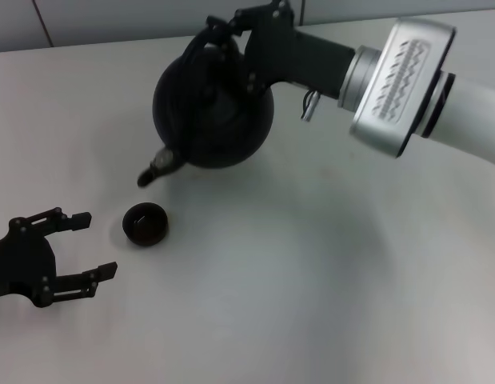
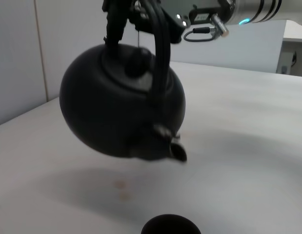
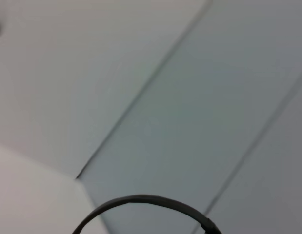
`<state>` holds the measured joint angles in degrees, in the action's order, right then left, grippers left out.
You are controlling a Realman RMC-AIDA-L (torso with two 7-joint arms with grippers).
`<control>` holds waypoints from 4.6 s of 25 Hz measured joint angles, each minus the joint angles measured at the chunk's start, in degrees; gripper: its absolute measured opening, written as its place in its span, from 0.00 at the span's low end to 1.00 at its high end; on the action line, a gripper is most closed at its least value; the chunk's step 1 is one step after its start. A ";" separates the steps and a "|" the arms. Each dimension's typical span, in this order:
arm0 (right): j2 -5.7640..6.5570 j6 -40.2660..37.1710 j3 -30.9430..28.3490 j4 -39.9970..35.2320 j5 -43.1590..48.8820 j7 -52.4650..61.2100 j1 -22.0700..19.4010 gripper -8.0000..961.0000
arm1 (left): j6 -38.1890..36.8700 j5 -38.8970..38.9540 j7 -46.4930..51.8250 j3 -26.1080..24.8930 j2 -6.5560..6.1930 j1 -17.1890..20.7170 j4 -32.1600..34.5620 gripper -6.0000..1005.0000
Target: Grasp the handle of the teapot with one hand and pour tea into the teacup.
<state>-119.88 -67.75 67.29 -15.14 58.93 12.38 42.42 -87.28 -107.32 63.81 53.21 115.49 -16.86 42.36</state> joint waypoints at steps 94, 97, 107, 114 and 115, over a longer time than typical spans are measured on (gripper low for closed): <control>0.10 13.69 4.30 1.10 -19.91 15.81 -9.49 0.65 | -0.71 -2.72 0.85 -0.17 2.46 0.25 3.08 0.84; 0.09 11.72 4.40 0.10 -19.97 15.74 -11.01 0.72 | -0.71 -2.72 1.13 -0.13 2.46 0.25 3.14 0.84; 0.10 -1.84 4.52 -1.13 -20.00 16.00 -18.00 0.74 | -0.95 -2.71 1.50 -0.18 2.46 0.26 3.79 0.84; 1.22 -12.03 9.17 -3.91 -10.80 22.71 -19.66 0.74 | -3.27 -2.62 1.20 -0.28 2.38 0.25 4.03 0.84; 1.46 -13.14 9.63 -5.66 -7.01 25.63 -19.80 0.74 | -4.19 -2.54 1.05 -0.54 2.36 0.30 4.16 0.84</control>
<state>-118.42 -80.89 76.93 -20.80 51.93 38.00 22.62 -91.47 -109.85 64.86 52.66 117.85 -16.56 46.53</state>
